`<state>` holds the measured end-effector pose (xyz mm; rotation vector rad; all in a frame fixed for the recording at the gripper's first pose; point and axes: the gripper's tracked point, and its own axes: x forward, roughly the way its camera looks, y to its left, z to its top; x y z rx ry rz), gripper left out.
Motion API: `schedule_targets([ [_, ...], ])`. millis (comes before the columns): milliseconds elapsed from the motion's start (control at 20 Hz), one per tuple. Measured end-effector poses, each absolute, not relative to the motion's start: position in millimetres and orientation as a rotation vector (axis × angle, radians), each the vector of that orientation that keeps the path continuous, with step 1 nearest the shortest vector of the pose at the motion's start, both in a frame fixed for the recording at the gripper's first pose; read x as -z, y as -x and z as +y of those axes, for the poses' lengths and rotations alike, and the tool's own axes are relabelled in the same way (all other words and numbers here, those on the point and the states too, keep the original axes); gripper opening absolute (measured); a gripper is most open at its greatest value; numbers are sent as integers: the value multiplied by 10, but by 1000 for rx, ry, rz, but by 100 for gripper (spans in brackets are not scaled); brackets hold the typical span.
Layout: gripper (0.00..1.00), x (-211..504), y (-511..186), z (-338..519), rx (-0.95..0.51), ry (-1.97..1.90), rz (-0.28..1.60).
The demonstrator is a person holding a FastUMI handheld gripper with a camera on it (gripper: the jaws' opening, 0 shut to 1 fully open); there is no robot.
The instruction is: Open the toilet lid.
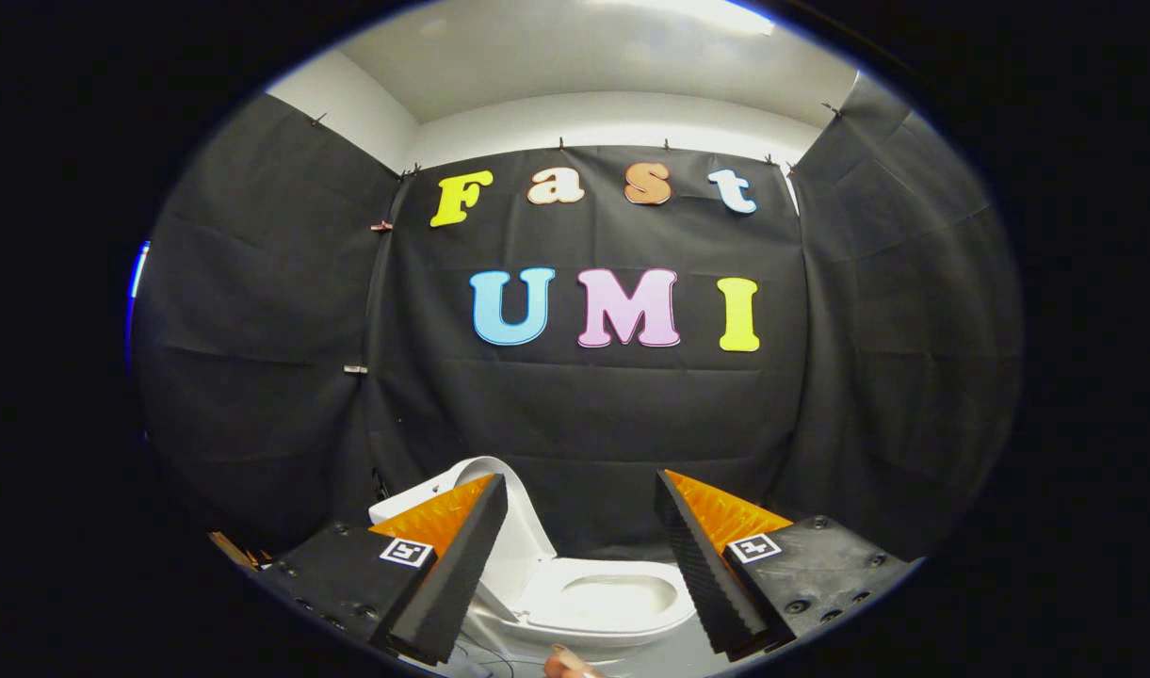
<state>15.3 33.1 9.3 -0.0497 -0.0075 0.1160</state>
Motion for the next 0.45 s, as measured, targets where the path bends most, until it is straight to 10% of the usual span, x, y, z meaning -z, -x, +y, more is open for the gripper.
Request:
schedule_targets([
  [450,98,-103,-140,330,-117,48,-19],
])
